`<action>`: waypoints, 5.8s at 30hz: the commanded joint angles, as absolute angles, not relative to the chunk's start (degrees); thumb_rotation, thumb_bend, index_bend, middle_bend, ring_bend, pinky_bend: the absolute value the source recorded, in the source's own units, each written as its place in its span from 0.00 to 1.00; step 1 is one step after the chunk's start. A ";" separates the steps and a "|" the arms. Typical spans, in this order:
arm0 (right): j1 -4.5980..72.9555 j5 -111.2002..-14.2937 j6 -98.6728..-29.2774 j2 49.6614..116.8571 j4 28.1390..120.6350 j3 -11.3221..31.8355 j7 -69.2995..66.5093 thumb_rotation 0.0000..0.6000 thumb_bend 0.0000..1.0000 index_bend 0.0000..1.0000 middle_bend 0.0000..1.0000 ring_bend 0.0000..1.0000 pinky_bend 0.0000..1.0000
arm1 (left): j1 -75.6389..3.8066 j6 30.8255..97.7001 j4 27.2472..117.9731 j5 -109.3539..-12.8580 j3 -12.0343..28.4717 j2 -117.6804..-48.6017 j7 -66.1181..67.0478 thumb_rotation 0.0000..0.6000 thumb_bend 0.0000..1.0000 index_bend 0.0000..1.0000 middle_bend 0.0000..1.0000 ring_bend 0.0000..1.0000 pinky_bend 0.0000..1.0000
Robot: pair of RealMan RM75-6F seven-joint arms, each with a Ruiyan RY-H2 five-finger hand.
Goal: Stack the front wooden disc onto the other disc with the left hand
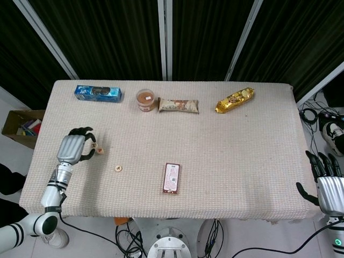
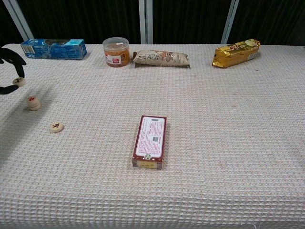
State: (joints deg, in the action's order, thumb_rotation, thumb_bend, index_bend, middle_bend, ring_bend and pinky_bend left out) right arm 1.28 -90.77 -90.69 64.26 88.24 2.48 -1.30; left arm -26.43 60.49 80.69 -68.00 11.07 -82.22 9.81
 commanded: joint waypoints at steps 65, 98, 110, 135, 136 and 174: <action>0.64 -89.75 -90.64 64.41 87.41 2.68 -2.32 1.00 0.22 0.04 0.18 0.04 0.03 | -30.32 58.00 78.16 -62.07 8.08 -85.20 16.54 1.00 0.40 0.44 0.18 0.16 0.18; 0.48 -89.80 -90.88 64.53 87.27 2.79 -2.63 1.00 0.22 0.04 0.18 0.04 0.03 | -30.26 58.15 78.90 -62.08 7.56 -84.88 16.43 1.00 0.40 0.39 0.17 0.16 0.18; 0.42 -89.79 -90.96 64.53 87.44 2.85 -2.38 1.00 0.22 0.04 0.18 0.04 0.03 | -30.29 58.31 79.11 -62.41 7.37 -84.77 16.42 1.00 0.40 0.41 0.17 0.15 0.18; -0.31 -90.16 -92.14 64.79 87.33 2.70 -2.40 1.00 0.22 0.04 0.18 0.04 0.03 | -27.80 65.69 87.09 -72.47 4.14 -81.88 15.95 1.00 0.37 0.41 0.17 0.15 0.18; -0.31 -90.25 -92.16 64.86 87.26 2.67 -2.41 1.00 0.22 0.04 0.18 0.04 0.03 | -27.67 66.18 87.84 -73.88 3.42 -81.77 16.52 1.00 0.37 0.41 0.17 0.15 0.18; -1.39 -91.69 -94.39 65.59 86.15 2.39 -2.93 1.00 0.22 0.04 0.18 0.04 0.03 | -28.61 60.97 83.28 -73.77 0.98 -88.56 24.90 1.00 0.37 0.46 0.17 0.14 0.17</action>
